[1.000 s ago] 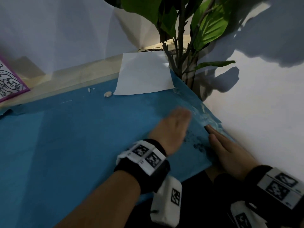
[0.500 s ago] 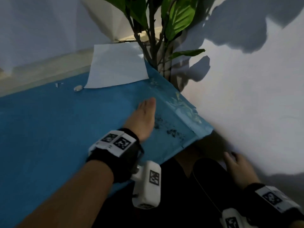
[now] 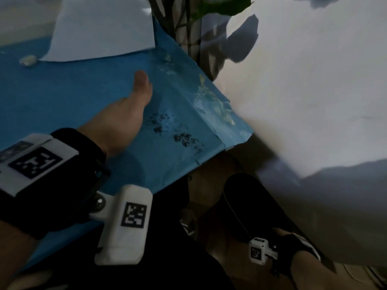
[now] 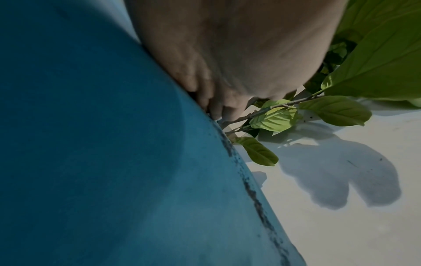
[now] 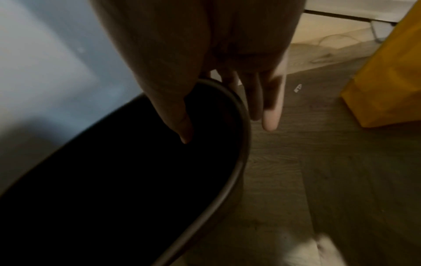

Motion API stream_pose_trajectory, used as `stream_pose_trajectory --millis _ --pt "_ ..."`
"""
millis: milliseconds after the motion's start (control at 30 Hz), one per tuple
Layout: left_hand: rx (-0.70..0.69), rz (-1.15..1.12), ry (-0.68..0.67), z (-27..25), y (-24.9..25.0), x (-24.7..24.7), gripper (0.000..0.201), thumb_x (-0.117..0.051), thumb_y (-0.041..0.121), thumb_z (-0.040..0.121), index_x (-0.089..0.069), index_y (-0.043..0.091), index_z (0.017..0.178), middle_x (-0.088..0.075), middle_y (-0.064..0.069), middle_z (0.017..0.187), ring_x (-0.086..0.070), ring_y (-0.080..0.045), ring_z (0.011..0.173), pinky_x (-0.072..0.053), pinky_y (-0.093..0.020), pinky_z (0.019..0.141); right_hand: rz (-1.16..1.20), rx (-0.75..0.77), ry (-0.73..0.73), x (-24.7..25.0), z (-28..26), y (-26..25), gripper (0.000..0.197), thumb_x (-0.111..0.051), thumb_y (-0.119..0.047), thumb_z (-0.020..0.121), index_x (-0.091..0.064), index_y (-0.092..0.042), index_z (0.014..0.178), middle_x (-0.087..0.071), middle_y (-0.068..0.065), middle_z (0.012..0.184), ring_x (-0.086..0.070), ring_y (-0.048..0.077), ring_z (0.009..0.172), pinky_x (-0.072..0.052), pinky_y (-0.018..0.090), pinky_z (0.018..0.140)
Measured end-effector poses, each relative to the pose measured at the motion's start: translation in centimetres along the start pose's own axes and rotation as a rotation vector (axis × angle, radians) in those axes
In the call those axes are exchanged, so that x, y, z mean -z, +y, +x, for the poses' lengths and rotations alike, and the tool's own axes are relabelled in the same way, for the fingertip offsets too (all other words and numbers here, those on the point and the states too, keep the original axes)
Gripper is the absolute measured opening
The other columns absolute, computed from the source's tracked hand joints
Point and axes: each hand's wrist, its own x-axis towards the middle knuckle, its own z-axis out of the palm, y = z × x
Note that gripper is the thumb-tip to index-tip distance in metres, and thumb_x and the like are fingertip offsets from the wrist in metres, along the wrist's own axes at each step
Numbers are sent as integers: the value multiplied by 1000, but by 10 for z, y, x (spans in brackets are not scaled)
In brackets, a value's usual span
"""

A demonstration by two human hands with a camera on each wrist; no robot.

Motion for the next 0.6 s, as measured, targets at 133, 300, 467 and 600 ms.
stream_pose_trajectory --millis 133,300,467,600 --pt "-14 -25 -25 1 2 -3 96 -5 81 58 -29 44 144 -23 23 150 -21 6 134 -7 -17 108 167 -97 -23 -1 24 15 59 -53 -32 92 -29 -25 146 -31 12 148 -34 37 133 -36 48 106" --pt "-16 -28 12 0 1 -3 110 -11 96 55 -33 38 146 -25 20 152 -22 3 138 -7 -23 115 649 -74 56 -5 18 6 42 -50 -16 94 -45 -6 135 -55 26 120 -55 41 109 -43 47 96" --pt "-1 146 43 -11 14 -9 65 -9 61 96 -28 29 149 -27 2 155 -27 -16 141 -12 -23 111 589 140 256 16 -41 -28 38 -47 -8 94 -48 -3 132 -54 23 129 -54 36 116 -39 31 80" --pt "-60 178 9 -20 21 -8 57 -14 46 102 -31 15 148 -31 -6 153 -31 -20 139 -21 -19 103 496 290 373 37 -106 -40 33 -48 -13 92 -56 -11 124 -61 17 123 -58 32 111 -44 35 92"
